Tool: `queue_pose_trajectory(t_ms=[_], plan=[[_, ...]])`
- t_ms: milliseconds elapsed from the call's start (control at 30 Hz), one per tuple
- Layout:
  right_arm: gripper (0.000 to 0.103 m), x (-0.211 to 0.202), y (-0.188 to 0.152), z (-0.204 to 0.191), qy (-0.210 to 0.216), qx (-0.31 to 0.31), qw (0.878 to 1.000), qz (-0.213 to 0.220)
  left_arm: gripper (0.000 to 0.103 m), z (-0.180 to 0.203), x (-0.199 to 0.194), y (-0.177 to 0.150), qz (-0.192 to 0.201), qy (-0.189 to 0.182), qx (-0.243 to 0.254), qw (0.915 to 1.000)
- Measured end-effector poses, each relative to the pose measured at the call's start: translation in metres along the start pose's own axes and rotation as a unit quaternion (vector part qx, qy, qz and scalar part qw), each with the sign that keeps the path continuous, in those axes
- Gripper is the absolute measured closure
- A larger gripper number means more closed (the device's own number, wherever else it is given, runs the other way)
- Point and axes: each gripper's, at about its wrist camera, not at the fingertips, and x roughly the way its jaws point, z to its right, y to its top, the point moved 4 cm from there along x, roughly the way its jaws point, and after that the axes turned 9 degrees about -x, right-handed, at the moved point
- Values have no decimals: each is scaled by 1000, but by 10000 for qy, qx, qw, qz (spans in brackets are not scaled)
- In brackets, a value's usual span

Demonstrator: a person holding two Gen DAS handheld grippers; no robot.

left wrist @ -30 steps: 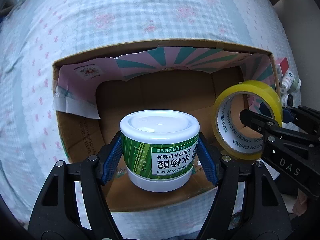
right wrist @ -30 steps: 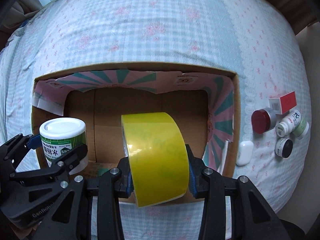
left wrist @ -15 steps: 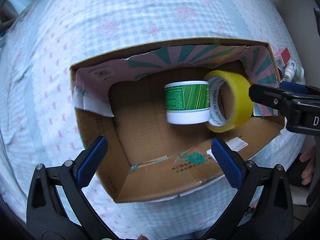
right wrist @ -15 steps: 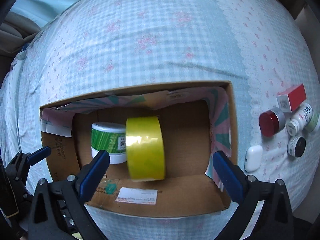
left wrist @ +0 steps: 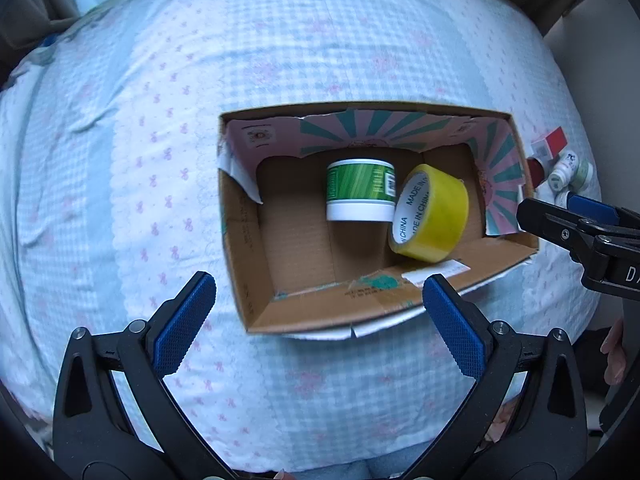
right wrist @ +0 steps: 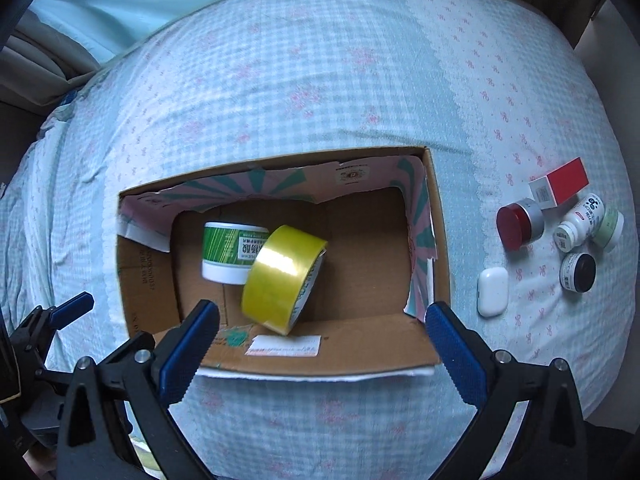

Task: Organize rigid objects
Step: 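Open both tools to release jar and tape into the box, lift away, then grasp the red-and-silver cylinder with the left tool while the right tool grasps the pale green jar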

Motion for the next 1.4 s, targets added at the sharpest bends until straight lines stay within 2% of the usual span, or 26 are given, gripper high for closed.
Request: queue_pose_trajectory(t_ms=[200,400,633,767,900,1067,1267,1400], plan=[[0,-47,-22,-15,-102,-196,9993,309,0,-7,-54,-25,394,-5,-211,9990],[0,-95,-55,-27,-260,-442,9972,544,0,-1,-111,-51,901,-191,-299,9953],[0,-147,-96,-15,-608,-571,9924,906,0,38,-151,-85,1290,-316,-123,9911],[0,-169,-115,11,-579,-468,9910,1116,0,78,-163,-100,1404,-401,-18,9893],[0,-184,-134,54,-795,-286,9885,1251,0,122,-170,-109,1600,-327,9,9866],[0,-191,-151,123,-738,-294,9864,1439,0,181,-168,-115,1891,-182,-391,9810],[0,-197,-153,202,-741,-1069,9802,1489,0,248,-152,-118,1779,-325,-969,9787],[0,-203,-149,245,-673,-1187,9787,1536,0,286,-133,-116,1575,-443,-1127,9801]])
